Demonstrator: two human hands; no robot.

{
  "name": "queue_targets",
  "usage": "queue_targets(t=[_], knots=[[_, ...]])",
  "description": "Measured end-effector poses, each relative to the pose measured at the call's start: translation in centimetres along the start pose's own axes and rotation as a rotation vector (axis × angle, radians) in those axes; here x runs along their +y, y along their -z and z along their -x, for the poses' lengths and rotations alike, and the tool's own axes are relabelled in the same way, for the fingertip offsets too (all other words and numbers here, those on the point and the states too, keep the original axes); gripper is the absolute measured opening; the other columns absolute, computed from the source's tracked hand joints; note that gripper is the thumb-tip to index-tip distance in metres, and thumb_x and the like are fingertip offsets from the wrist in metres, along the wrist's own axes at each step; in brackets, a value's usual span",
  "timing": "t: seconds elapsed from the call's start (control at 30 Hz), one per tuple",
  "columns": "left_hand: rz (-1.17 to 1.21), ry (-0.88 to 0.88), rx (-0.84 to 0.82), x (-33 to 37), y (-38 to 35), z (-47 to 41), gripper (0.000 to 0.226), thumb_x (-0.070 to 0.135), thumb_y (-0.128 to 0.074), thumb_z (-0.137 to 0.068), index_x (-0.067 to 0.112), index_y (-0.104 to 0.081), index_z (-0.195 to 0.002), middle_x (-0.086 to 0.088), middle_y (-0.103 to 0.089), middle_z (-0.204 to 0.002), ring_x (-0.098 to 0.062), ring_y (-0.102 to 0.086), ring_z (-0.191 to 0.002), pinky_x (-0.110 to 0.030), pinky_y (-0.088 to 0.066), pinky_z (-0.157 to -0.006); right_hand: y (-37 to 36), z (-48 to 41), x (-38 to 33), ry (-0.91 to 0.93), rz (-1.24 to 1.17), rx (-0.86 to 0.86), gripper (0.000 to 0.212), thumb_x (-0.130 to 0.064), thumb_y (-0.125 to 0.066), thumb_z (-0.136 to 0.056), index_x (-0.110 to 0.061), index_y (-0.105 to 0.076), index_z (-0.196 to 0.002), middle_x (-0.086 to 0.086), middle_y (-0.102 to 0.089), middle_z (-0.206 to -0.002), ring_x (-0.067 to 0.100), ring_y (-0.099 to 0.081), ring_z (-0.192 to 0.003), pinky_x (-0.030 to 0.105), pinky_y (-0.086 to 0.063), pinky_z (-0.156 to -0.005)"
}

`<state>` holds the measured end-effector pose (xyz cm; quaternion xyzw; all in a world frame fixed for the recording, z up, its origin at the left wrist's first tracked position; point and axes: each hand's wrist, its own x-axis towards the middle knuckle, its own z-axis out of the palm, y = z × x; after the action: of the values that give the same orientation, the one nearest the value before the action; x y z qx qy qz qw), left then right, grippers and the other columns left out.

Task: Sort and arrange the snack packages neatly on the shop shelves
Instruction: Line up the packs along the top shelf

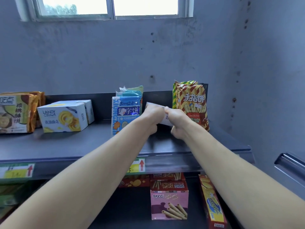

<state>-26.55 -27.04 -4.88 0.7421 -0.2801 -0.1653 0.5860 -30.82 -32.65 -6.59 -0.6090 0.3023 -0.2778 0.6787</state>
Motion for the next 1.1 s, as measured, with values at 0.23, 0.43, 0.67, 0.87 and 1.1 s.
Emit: queue_targets(t=[0.23,0.43,0.67,0.87,1.1], knots=[[-0.060,-0.156,0.041,0.8,1.5,0.7,0.040,0.005,-0.044,-0.089,0.010,-0.040,-0.127,-0.006,-0.049,-0.104,-0.011,-0.046,-0.068,-0.020,-0.035,-0.037,-0.2,1.7,-0.1,0.044,-0.206,0.033,0.036,-0.033,-0.042,-0.099,-0.011,-0.042,-0.128,0.008,-0.056,-0.125,0.023,-0.056,-0.113,0.042,-0.039,-0.100],[0.064,-0.288,0.147,0.7,2.7,1.2,0.033,0.008,-0.055,-0.087,0.010,-0.048,-0.119,-0.005,-0.054,-0.108,-0.018,-0.056,-0.088,-0.026,-0.049,-0.069,-0.9,3.1,-0.5,0.151,-0.209,0.177,0.052,-0.036,-0.048,-0.095,-0.009,-0.031,-0.137,0.013,-0.039,-0.140,0.031,-0.048,-0.123,0.046,-0.046,-0.100],[0.251,-0.283,0.079,1.3,3.8,3.0,0.023,0.020,-0.065,-0.087,0.007,-0.058,-0.105,-0.016,-0.059,-0.106,-0.028,-0.060,-0.089,-0.044,-0.053,-0.082,-1.4,5.6,-0.5,0.321,-0.074,0.343,0.052,-0.038,-0.041,-0.098,-0.015,-0.025,-0.142,0.007,-0.023,-0.142,0.027,-0.043,-0.121,0.041,-0.045,-0.100],[0.313,-0.271,0.202,1.7,4.2,3.7,0.029,0.028,-0.073,-0.077,0.023,-0.048,-0.089,-0.014,-0.054,-0.120,-0.032,-0.060,-0.103,-0.043,-0.055,-0.080,-1.8,7.5,0.1,0.424,-0.121,0.383,0.033,-0.038,-0.036,-0.100,-0.014,-0.045,-0.121,0.011,-0.033,-0.131,0.022,-0.046,-0.104,0.032,-0.044,-0.085],[0.442,-0.377,0.272,1.1,6.1,5.7,0.017,0.010,-0.062,-0.076,0.020,-0.055,-0.086,0.009,-0.055,-0.076,-0.007,-0.052,-0.060,-0.013,-0.039,-0.043,-2.3,7.7,0.6,0.380,-0.270,0.365,0.017,-0.036,-0.044,-0.097,-0.021,-0.042,-0.089,0.016,-0.049,-0.125,0.032,-0.058,-0.105,0.047,-0.051,-0.090]])
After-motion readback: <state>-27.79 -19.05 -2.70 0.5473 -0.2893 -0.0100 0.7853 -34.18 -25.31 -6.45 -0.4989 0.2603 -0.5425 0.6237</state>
